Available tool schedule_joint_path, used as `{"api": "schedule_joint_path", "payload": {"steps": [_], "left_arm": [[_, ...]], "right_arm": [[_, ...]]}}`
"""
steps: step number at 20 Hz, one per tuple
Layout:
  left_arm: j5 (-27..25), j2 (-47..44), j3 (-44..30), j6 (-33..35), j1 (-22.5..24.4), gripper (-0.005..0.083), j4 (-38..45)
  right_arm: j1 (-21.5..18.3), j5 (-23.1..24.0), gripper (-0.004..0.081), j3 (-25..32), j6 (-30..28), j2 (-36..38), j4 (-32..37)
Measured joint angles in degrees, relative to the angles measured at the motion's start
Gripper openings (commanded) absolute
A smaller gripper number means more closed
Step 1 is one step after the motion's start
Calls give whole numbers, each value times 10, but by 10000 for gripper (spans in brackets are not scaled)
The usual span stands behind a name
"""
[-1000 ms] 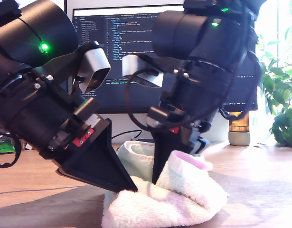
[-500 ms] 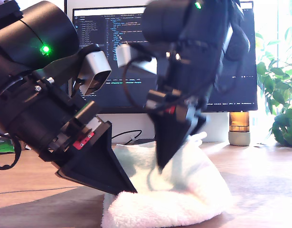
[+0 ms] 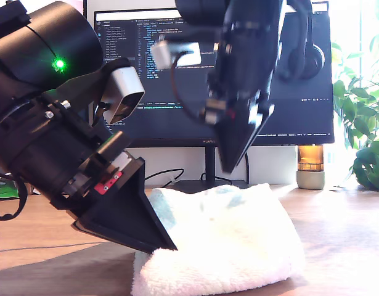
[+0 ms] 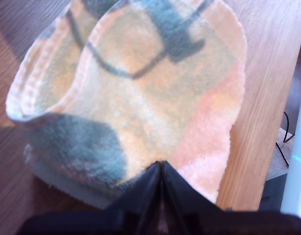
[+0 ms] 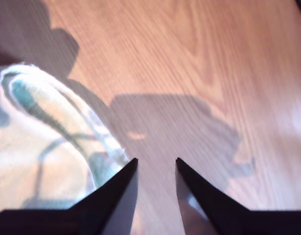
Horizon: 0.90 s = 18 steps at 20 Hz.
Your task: Fold the tea towel to a neat square and place it to the right
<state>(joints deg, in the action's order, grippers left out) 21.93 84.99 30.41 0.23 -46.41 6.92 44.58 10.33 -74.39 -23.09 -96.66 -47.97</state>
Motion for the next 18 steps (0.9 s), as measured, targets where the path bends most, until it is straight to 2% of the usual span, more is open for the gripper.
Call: {"api": "schedule_joint_path", "payload": {"steps": [3,7,9,11,15,18], "left_arm": [[1,-1,0,0,0,-19,5],[0,-46,-1,0,1,-19,-4],[0,-89,-1,0,1,-19,-8],[0,-124,-1,0,1,-19,-21],[-29,-186,-1,3,1,-19,-99],[-51,-257,-1,9,10,-19,-130]], "right_arm": [[-3,-52,-11,-7,29,0,-16],[-5,-65,-11,-7,85,17,45],[-6,-85,-11,-7,106,51,45],[-7,-119,-11,-7,91,92,39],[-15,-240,-11,-5,7,120,10],[-18,-276,-11,45,-27,134,34]]}}
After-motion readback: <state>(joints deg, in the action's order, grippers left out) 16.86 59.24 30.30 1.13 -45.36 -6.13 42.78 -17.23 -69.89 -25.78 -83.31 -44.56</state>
